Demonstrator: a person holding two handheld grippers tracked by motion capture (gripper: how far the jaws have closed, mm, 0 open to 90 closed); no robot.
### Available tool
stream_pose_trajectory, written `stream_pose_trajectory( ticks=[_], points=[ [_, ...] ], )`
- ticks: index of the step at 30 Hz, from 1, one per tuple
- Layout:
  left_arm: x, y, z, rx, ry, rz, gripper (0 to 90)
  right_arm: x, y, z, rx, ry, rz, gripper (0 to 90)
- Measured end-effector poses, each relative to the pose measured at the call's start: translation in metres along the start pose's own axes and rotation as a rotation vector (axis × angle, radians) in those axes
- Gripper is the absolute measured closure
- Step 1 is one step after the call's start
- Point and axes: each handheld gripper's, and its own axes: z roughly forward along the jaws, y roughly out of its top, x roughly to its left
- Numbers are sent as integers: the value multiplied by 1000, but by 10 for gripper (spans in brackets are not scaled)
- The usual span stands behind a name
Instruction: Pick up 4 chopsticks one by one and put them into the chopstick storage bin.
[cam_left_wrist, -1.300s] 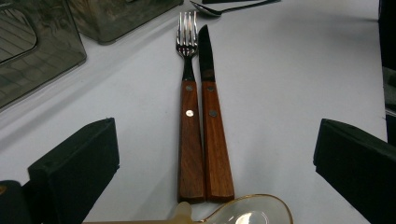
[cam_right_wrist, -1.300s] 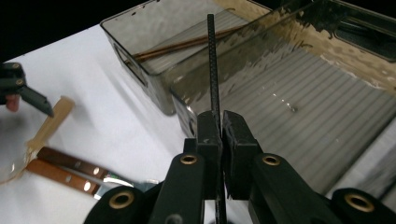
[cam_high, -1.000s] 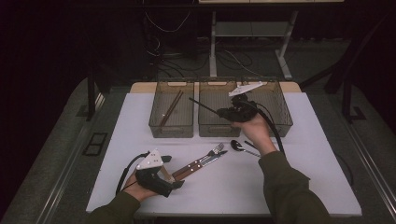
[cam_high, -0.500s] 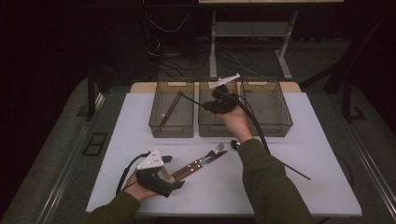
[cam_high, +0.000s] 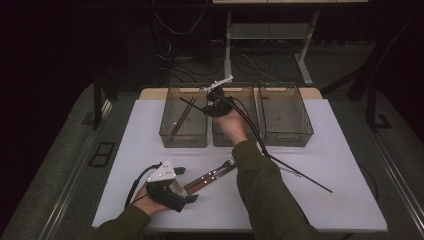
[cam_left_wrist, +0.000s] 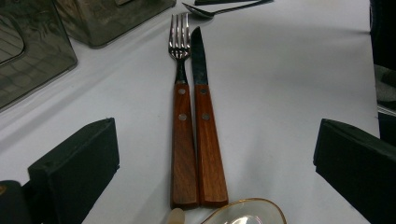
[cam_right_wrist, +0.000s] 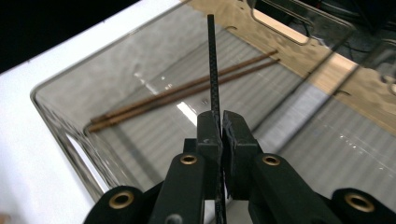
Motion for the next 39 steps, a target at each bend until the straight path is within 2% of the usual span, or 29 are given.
stream_pose_trajectory(
  ticks=[6,11,13,15,17,20,26,31,36,39],
  points=[
    [-1,0,1,-1,1,7,0,13,11,22,28,-10,9,862],
    [-2,0,0,-6,0,4,0,23,18,37,41,-10,-4,862],
    [-1,0,0,-11,-4,0,0,27,20,42,41,-24,1,858],
    [-1,0,0,-14,-5,-2,0,29,21,45,40,-37,-4,842],
    [-1,0,0,-10,-7,0,0,29,21,46,30,-42,1,770],
    [0,0,0,-8,-7,6,0,27,21,44,21,-51,2,685],
    [0,1,1,-5,-6,12,0,18,17,30,7,-46,38,539],
    [0,1,0,-1,-6,15,0,10,9,19,-18,-16,69,459],
    [0,1,0,1,-3,9,0,8,0,4,-46,14,29,404],
    [-1,0,0,1,-2,6,0,6,-7,-6,-58,49,14,378]
  ],
)
